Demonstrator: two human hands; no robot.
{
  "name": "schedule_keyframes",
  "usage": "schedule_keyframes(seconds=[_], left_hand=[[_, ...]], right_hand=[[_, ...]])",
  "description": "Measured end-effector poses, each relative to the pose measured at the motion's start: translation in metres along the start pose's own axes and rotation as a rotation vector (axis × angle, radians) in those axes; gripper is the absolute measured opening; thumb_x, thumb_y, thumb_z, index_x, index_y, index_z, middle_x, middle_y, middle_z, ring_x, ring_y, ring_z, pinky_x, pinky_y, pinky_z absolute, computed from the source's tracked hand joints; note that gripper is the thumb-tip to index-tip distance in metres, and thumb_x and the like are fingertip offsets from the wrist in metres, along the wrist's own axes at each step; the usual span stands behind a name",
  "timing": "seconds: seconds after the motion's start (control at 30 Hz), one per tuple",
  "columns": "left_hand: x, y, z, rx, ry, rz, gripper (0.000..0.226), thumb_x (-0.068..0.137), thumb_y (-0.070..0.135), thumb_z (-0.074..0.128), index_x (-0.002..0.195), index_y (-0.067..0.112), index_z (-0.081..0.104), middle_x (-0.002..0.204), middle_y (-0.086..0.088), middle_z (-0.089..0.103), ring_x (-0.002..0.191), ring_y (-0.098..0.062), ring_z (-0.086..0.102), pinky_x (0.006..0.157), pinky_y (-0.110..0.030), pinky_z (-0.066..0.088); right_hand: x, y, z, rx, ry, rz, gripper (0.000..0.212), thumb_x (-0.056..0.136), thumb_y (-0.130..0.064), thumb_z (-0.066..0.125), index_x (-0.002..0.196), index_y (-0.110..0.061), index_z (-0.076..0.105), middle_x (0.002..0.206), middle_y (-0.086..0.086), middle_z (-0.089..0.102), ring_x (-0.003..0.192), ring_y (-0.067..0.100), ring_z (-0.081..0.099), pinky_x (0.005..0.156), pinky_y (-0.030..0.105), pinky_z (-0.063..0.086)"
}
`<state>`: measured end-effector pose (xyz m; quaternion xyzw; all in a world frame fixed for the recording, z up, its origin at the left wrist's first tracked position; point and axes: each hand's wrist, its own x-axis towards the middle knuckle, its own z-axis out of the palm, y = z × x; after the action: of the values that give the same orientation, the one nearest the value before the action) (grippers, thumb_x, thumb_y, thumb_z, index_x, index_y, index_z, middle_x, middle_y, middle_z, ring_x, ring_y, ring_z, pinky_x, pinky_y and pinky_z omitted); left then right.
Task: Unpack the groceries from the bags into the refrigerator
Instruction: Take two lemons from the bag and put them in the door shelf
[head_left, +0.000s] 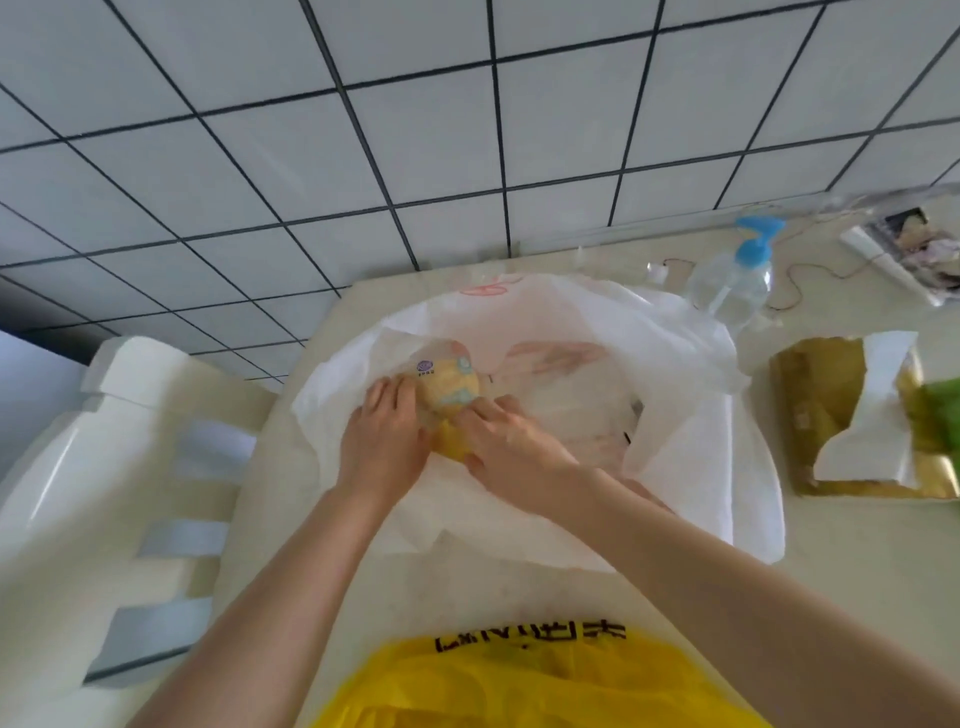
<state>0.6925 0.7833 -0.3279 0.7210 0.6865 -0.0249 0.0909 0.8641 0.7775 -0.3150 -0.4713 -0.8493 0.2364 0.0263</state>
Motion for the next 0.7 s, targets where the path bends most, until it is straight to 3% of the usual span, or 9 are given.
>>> schedule_keyframes(seconds=[0.1,0.2,0.33,0.47,0.7], left_hand=[[0.009,-0.004,0.005,0.017,0.029,-0.04,0.072,0.073,0.017,0.071,0.137,0.001,0.041,0.135,-0.017,0.052,0.125,-0.036,0.043,0.09,-0.045,0.046],[0.016,-0.009,0.006,0.073,0.018,-0.081,0.074,0.076,0.025,0.071,0.139,0.004,0.037,0.138,-0.013,0.048,0.124,-0.035,0.041,0.086,-0.043,0.045],[0.026,-0.018,0.007,0.05,0.017,-0.177,0.069,0.081,0.036,0.068,0.137,0.008,0.039,0.139,-0.009,0.046,0.121,-0.035,0.039,0.087,-0.045,0.043],[0.031,-0.025,0.005,-0.009,0.003,-0.233,0.064,0.082,0.04,0.067,0.134,0.01,0.044,0.135,-0.01,0.045,0.12,-0.037,0.038,0.09,-0.045,0.043],[0.025,-0.04,0.009,-0.087,-0.069,-0.234,0.062,0.074,0.013,0.073,0.129,0.011,0.045,0.125,-0.017,0.04,0.108,-0.041,0.045,0.087,-0.047,0.044]], right_hand=[[0.014,-0.002,0.008,-0.031,-0.042,-0.001,0.049,0.088,-0.028,0.061,0.132,-0.015,0.045,0.138,0.006,0.04,0.122,0.036,0.037,0.097,0.045,0.043],[0.021,0.0,0.014,-0.043,-0.083,-0.001,0.057,0.092,-0.03,0.058,0.143,-0.023,0.034,0.15,0.002,0.029,0.131,0.037,0.028,0.102,0.044,0.038],[0.029,0.003,0.018,-0.026,-0.099,-0.008,0.05,0.098,-0.029,0.044,0.147,-0.027,0.03,0.153,-0.001,0.027,0.133,0.038,0.024,0.104,0.044,0.034],[0.035,0.004,0.018,-0.05,-0.055,-0.007,0.042,0.101,-0.028,0.038,0.142,-0.024,0.04,0.151,0.003,0.029,0.136,0.039,0.02,0.105,0.044,0.033],[0.045,0.004,0.029,-0.234,-0.079,-0.081,0.052,0.086,-0.031,0.061,0.136,-0.026,0.046,0.156,0.005,0.014,0.141,0.042,0.007,0.114,0.049,0.018]])
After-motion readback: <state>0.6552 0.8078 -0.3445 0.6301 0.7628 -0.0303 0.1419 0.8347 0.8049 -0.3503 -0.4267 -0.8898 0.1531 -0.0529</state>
